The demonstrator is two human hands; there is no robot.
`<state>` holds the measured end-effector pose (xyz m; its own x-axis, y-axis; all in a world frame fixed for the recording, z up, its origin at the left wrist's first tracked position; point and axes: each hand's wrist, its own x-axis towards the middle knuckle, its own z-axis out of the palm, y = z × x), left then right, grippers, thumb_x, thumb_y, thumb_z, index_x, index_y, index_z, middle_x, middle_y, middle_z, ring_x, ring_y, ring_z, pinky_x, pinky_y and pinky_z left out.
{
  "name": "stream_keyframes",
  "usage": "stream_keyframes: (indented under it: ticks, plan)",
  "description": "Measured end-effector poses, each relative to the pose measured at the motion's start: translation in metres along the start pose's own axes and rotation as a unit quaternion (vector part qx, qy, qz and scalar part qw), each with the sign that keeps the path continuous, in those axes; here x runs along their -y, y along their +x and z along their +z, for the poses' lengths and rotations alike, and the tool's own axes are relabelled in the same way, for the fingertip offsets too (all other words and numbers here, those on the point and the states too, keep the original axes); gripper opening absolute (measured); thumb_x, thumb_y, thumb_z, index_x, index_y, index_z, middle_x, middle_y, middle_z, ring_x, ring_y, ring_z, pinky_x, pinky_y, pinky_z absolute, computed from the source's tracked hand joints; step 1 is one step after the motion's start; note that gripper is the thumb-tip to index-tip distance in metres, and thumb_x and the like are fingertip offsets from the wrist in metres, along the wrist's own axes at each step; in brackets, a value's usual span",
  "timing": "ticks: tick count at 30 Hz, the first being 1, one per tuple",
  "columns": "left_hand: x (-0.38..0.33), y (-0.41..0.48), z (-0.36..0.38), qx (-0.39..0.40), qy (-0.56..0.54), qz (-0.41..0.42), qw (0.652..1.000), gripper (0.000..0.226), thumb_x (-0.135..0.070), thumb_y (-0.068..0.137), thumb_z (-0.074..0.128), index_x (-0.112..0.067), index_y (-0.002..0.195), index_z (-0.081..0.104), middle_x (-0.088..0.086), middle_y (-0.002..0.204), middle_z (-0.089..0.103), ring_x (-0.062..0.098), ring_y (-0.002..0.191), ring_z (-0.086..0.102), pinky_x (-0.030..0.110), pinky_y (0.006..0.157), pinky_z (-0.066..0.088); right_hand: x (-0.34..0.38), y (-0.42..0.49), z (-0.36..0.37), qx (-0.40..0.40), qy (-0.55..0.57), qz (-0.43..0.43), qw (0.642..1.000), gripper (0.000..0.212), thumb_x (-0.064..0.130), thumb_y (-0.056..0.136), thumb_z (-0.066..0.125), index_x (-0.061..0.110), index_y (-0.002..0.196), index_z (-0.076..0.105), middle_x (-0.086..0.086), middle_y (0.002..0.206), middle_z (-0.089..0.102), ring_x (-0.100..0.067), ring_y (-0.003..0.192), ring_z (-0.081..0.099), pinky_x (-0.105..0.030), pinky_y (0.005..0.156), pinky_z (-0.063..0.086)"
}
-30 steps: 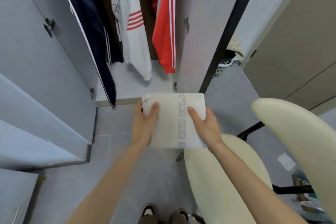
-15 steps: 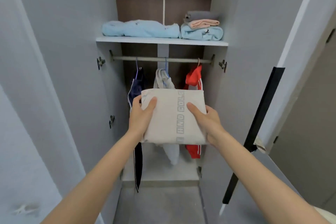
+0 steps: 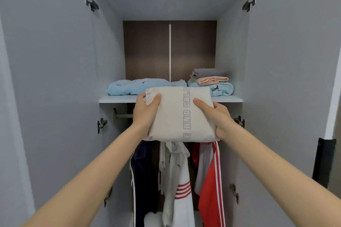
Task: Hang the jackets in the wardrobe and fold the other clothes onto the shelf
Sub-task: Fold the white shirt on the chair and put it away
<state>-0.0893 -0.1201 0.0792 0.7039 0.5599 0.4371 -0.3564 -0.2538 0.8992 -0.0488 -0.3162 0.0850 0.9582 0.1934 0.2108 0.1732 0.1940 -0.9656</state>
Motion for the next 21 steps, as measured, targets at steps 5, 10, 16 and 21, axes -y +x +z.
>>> stream_keyframes:
  ticks: [5, 10, 16, 21]
  plan:
    - [-0.014, 0.090, 0.059, 0.009, -0.025, 0.020, 0.999, 0.039, -0.041, 0.090, 0.060, -0.024, 0.121, 0.045, -0.007, 0.104, 0.056, 0.013, 0.094, 0.056, 0.033, 0.083, 0.046, 0.040, 0.098, -0.013, 0.005, -0.007, -0.034, 0.999, 0.027, 0.029, 0.080, 0.078, 0.012, 0.099, 0.068, -0.002, 0.085, 0.075, -0.013, 0.062, 0.071, -0.022, 0.050, 0.053]
    - [-0.032, 0.183, 0.115, 0.008, -0.027, 0.056, 0.998, 0.041, -0.041, 0.090, 0.060, -0.020, 0.122, 0.047, -0.003, 0.113, 0.059, 0.017, 0.101, 0.057, 0.034, 0.085, 0.047, 0.086, 0.200, -0.025, -0.001, -0.059, -0.079, 0.995, 0.035, 0.034, 0.079, 0.078, 0.011, 0.104, 0.068, -0.003, 0.096, 0.074, -0.020, 0.081, 0.071, -0.029, 0.065, 0.057]
    - [-0.039, 0.275, 0.171, 0.002, 0.004, 0.104, 0.995, 0.050, -0.042, 0.089, 0.060, -0.015, 0.130, 0.047, -0.001, 0.124, 0.057, 0.022, 0.113, 0.054, 0.037, 0.097, 0.045, 0.117, 0.302, -0.031, -0.023, -0.119, -0.143, 0.982, 0.029, 0.032, 0.088, 0.070, 0.010, 0.106, 0.063, -0.001, 0.091, 0.070, -0.015, 0.074, 0.065, -0.025, 0.056, 0.048]
    - [-0.026, 0.344, 0.213, 0.005, 0.017, 0.138, 0.990, 0.045, -0.041, 0.091, 0.059, -0.015, 0.127, 0.049, -0.006, 0.108, 0.051, 0.015, 0.097, 0.047, 0.027, 0.081, 0.035, 0.122, 0.377, -0.039, -0.052, -0.168, -0.172, 0.969, 0.018, 0.034, 0.092, 0.063, 0.016, 0.096, 0.063, 0.006, 0.082, 0.067, -0.007, 0.064, 0.063, -0.014, 0.041, 0.044]
